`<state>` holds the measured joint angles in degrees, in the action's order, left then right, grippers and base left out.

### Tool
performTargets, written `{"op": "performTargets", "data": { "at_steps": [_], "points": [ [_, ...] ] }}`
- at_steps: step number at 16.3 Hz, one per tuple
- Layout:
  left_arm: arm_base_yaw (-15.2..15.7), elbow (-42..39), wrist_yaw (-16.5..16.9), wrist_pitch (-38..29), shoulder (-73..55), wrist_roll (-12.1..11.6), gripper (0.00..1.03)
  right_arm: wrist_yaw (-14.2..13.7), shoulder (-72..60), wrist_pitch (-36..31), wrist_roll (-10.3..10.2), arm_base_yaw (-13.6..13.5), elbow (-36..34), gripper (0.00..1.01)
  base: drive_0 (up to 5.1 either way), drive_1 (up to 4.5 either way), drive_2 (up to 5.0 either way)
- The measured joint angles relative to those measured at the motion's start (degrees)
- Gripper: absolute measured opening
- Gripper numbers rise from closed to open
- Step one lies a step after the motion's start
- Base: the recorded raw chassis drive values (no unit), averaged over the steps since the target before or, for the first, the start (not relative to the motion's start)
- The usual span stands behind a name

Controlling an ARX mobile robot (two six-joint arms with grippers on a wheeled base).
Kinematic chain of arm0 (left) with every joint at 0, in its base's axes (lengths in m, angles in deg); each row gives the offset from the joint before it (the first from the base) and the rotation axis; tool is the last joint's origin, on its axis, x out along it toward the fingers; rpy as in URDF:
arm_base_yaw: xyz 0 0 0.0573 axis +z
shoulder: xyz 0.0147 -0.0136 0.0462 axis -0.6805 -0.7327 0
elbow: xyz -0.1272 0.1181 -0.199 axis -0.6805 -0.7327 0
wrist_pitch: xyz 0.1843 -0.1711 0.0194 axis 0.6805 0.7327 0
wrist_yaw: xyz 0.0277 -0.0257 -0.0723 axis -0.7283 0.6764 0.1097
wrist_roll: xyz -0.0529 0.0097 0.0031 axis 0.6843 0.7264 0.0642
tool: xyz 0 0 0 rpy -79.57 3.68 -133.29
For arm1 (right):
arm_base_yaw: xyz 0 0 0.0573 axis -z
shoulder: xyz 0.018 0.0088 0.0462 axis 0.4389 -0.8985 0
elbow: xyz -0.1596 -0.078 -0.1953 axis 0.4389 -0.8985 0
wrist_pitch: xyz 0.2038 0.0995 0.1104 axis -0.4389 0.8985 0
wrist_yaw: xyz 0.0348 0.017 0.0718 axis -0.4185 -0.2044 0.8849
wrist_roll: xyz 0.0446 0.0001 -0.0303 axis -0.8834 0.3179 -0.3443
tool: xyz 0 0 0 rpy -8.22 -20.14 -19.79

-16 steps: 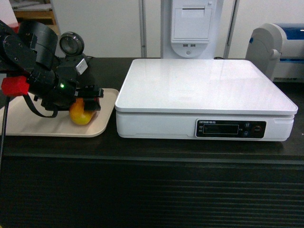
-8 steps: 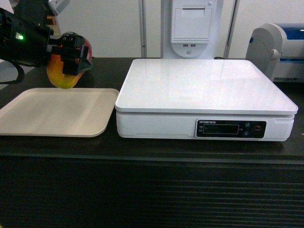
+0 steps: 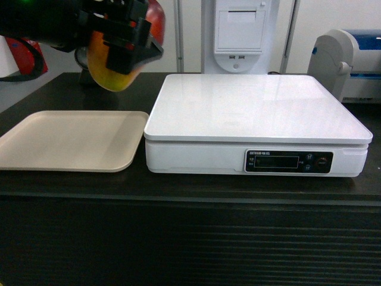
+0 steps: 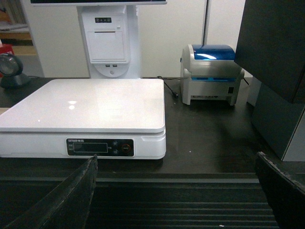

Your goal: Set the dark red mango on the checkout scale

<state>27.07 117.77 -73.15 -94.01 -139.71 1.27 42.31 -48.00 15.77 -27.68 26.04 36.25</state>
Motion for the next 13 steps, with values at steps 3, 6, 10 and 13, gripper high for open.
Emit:
{"op": "performTargets", "data": {
  "at_steps": [3, 6, 10, 13],
  "points": [
    [-3.0, 1.4, -0.3, 1.4, -3.3, -0.9, 0.66, 0.0, 0.0, 0.0, 0.0, 0.0, 0.0, 0.98, 0.0, 0.0, 0.0],
    [-6.1, 6.0, -0.9, 2.4, -7.5, -1.2, 0.66, 0.0, 0.0, 0.0, 0.0, 0.0, 0.0, 0.98, 0.0, 0.0, 0.0],
    [-14.2, 23.8, -1.2, 9.4, -21.5, -1.2, 0.66, 0.0, 0.0, 0.0, 0.0, 0.0, 0.0, 0.98, 0.0, 0.0, 0.0],
    [-15.1, 36.6, -3.3, 13.6, -30.4, 2.5, 0.66, 0.0, 0.0, 0.0, 0.0, 0.0, 0.0, 0.98, 0.0, 0.0, 0.0]
  ]
}}
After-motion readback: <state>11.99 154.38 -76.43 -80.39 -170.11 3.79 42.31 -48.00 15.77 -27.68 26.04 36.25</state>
